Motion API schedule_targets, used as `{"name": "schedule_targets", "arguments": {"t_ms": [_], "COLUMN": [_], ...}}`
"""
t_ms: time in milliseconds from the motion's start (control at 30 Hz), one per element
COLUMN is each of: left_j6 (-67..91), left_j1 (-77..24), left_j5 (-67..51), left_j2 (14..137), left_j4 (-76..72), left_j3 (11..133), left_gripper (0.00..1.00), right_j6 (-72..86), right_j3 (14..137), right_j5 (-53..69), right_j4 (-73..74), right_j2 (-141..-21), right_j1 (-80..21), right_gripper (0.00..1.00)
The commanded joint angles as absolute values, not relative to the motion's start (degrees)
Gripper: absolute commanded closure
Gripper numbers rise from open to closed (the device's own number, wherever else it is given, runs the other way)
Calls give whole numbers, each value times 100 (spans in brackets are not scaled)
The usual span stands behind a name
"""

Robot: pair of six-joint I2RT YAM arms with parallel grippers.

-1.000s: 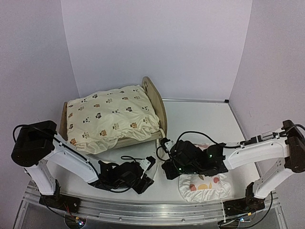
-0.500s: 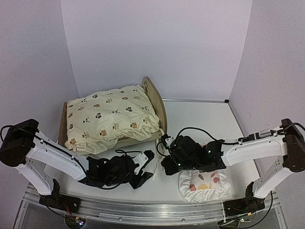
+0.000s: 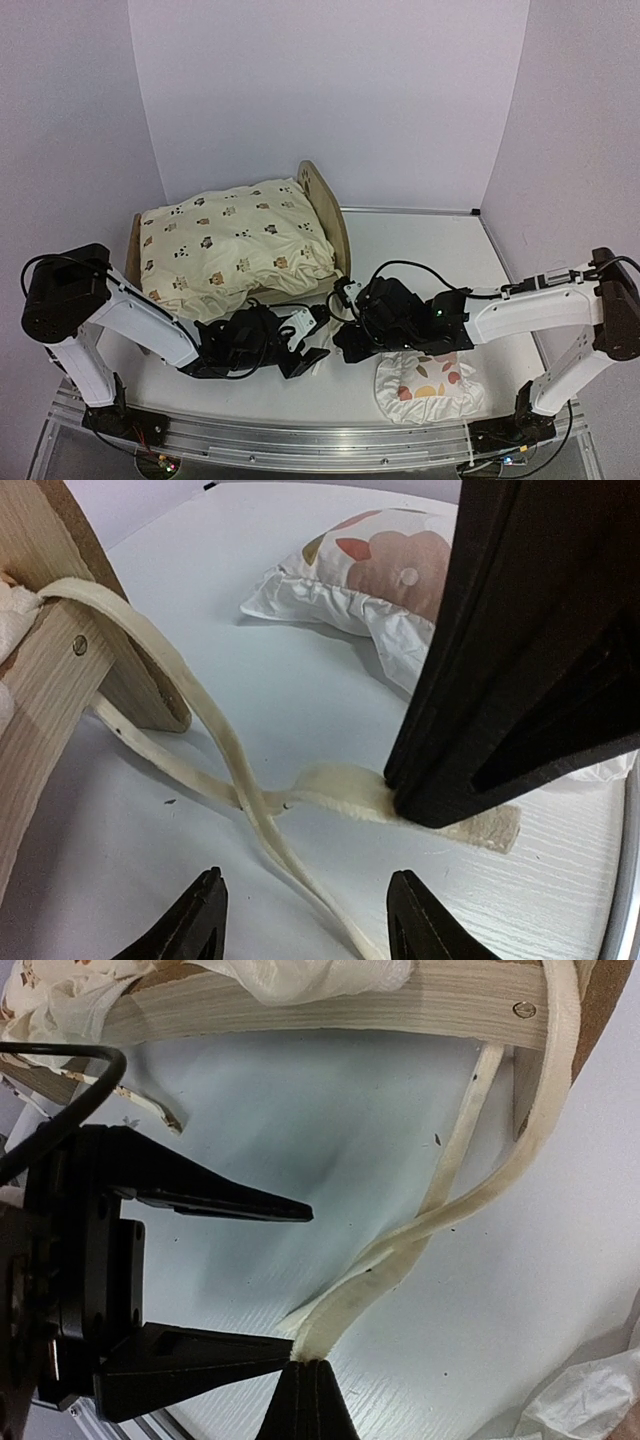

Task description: Set up the pet bed

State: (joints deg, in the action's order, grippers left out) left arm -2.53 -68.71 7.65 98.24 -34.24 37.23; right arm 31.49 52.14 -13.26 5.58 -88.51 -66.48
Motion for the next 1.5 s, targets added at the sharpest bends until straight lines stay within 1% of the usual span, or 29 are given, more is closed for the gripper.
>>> {"name": "schedule_targets", "arguments": {"t_ms": [0,100,200,400,467,500,667,733,833,933,1100,1133,1167,1200,1233,1267,1333,1467], "left_j6": [-673,-786,-832,-868,-883,-890,-941,-952,-974,-965,-890,-881,-866,-834,-800,-775,-720,-597], "left_j1": [-6625,-6593,-6571,-6487,-6479,-6478,-6468,-6462,-6453,-6451,-6447,-6446,-6450,-6445,-6438,-6434,-6434,-6425], "left_j5": [34,-138,-63,-164,-163,-154,-45,174,280,336,183,172,174,204,231,237,224,121], "left_j2": [9919,10060,10238,10575,10636,10656,10731,10734,10740,10721,10672,10662,10644,10617,10589,10566,10523,10449], "left_j4": [-4150,-4194,-4269,-4243,-4305,-4316,-4406,-4491,-4566,-4611,-4355,-4262,-4201,-4143,-4041,-3941,-3862,-3843], "left_j3": [3773,3873,4020,4337,4401,4445,4499,4455,4403,4348,4385,4409,4423,4436,4454,4470,4447,4382], "left_gripper": [44,46,49,50,54,59,67,74,80,99,100,100,100,100,100,100,100,100], "right_j6": [3138,3132,3133,3139,3141,3146,3142,3146,3142,3132,3154,3144,3127,3106,3096,3104,3139,3058], "right_j3": [5404,5396,5393,5346,5335,5327,5302,5287,5271,5248,5236,5233,5219,5194,5156,5116,5026,5110], "right_j5": [-1262,-1246,-1235,-1222,-1213,-1205,-1226,-1235,-1247,-1326,-1566,-1615,-1673,-1740,-1794,-1799,-1741,-1633], "right_j4": [481,483,496,517,527,534,572,579,594,614,638,650,659,665,668,668,666,592], "right_j2": [-8662,-8638,-8604,-8511,-8486,-8475,-8424,-8390,-8343,-8288,-8283,-8288,-8281,-8262,-8233,-8202,-8164,-8453], "right_j1": [-6613,-6610,-6617,-6614,-6611,-6611,-6610,-6614,-6611,-6614,-6600,-6586,-6555,-6521,-6452,-6343,-6045,-5591], "right_gripper": [100,100,100,100,100,100,100,100,100,100,99,91,76,64,54,47,43,43]}}
